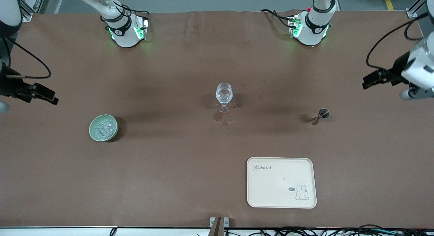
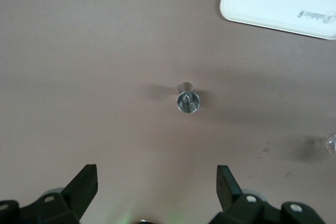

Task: Pour wine and add ice with both arms
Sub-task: 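Reach the right gripper to the ice bowl while the left gripper grasps the jigger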

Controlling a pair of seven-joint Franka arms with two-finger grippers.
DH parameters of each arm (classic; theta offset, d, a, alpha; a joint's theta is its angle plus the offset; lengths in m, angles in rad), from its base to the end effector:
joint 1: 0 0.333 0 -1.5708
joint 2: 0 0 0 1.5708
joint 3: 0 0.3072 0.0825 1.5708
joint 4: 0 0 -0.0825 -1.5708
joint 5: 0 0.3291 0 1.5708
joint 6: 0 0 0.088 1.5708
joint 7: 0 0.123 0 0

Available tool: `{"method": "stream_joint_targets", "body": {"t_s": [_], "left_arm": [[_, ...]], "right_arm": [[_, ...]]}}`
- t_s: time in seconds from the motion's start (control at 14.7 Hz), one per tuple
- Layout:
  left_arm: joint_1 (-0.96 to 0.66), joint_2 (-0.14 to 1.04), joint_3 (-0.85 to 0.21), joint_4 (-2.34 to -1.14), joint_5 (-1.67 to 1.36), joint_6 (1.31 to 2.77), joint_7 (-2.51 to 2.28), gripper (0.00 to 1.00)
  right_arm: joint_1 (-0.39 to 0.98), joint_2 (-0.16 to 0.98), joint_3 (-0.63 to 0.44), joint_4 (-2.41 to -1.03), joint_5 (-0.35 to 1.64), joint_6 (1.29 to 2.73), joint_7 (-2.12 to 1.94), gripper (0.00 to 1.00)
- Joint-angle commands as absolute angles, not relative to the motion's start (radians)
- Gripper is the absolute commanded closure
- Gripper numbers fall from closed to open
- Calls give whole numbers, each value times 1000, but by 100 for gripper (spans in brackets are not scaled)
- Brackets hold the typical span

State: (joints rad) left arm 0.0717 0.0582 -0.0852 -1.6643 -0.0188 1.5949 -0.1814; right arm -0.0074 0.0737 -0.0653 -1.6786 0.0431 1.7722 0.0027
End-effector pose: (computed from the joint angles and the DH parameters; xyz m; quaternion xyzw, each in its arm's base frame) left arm 0.5095 -0.0081 0.5336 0.9943 0.0844 -0.0645 0.0056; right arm 0.5329 -0.0333 0.5340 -0.9989 0.0417 -0.0107 0.0184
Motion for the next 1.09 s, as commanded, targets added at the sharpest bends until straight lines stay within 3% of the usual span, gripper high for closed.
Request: {"method": "stream_joint_targets", "body": {"t_s": [0.0,0.41,0.89,1.02], "left_arm": [[104,148,-89,-1638,-72,1598,-254,0],[166,380,-89,-1638,-164,1713,-400,1],[247,581,-89,-1635,-383,1738,-388,21],[279,623,-90,-1635,-412,1738,-387,22]], "right_arm": [[-38,77,-55,-1811,46,1909,-93,0],[-32,115,-55,-2046,44,2166,-129,0],[-17,250,-38,-2192,41,2506,-225,0],[-15,270,-38,-2200,40,2533,-229,0]]}}
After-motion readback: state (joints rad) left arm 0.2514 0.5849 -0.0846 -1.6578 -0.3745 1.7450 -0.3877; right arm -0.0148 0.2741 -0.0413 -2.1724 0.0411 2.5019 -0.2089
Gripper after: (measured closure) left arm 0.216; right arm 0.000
